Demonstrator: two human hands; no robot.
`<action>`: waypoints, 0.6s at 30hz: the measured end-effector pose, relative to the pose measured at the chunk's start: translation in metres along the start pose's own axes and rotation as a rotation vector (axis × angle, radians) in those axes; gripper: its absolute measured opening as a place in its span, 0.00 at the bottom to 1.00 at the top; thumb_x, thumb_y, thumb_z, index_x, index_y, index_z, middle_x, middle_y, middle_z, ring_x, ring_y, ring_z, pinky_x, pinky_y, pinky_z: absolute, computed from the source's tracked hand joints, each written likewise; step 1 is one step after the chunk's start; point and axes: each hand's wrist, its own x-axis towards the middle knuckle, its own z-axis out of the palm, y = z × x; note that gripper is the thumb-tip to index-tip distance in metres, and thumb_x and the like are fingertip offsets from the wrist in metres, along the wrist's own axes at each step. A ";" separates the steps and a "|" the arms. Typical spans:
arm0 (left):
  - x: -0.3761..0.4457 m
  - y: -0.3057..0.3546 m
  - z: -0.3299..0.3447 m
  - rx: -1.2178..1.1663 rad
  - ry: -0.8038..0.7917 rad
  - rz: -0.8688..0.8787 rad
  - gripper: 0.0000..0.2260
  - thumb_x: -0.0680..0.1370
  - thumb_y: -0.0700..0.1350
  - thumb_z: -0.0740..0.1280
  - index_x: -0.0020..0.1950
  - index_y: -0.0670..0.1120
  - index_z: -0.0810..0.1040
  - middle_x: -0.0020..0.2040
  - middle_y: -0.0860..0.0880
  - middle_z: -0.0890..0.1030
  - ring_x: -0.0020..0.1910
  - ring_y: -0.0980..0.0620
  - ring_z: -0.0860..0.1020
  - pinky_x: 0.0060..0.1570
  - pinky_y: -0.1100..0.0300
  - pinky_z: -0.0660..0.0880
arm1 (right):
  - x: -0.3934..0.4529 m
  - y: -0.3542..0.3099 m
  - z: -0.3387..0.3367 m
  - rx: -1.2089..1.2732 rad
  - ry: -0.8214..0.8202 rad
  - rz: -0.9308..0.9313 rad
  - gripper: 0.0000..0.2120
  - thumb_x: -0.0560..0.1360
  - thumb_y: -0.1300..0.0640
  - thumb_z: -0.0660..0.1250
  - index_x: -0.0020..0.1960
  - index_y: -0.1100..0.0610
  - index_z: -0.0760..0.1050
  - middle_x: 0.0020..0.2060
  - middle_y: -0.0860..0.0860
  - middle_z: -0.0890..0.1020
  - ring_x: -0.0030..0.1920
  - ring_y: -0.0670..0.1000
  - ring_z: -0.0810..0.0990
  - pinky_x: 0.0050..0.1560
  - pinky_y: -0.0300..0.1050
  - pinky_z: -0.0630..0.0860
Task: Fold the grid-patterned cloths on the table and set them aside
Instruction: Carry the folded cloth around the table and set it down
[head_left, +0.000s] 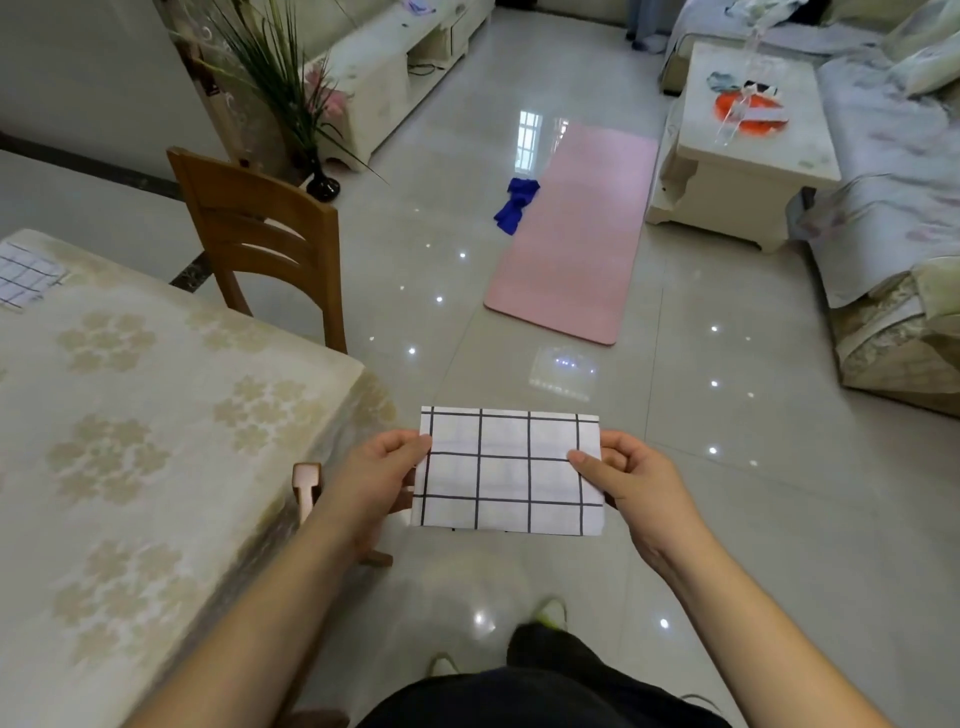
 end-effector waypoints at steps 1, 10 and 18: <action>0.010 0.004 0.004 0.006 0.004 -0.010 0.09 0.80 0.46 0.65 0.46 0.45 0.84 0.42 0.37 0.81 0.40 0.45 0.79 0.39 0.54 0.76 | 0.012 -0.003 -0.002 -0.004 -0.015 -0.002 0.07 0.74 0.64 0.71 0.50 0.56 0.82 0.35 0.51 0.84 0.39 0.49 0.83 0.43 0.44 0.77; 0.110 0.058 0.065 -0.042 0.111 -0.039 0.09 0.80 0.46 0.65 0.47 0.45 0.84 0.43 0.41 0.84 0.40 0.42 0.80 0.46 0.42 0.79 | 0.152 -0.044 -0.039 -0.047 -0.148 0.030 0.09 0.75 0.61 0.71 0.55 0.54 0.82 0.43 0.50 0.87 0.46 0.51 0.85 0.47 0.44 0.79; 0.173 0.118 0.108 -0.011 0.167 0.005 0.09 0.80 0.44 0.66 0.51 0.40 0.83 0.46 0.40 0.85 0.44 0.41 0.84 0.39 0.54 0.81 | 0.265 -0.089 -0.064 -0.092 -0.144 0.098 0.30 0.64 0.49 0.79 0.63 0.56 0.77 0.50 0.53 0.86 0.51 0.54 0.85 0.59 0.60 0.79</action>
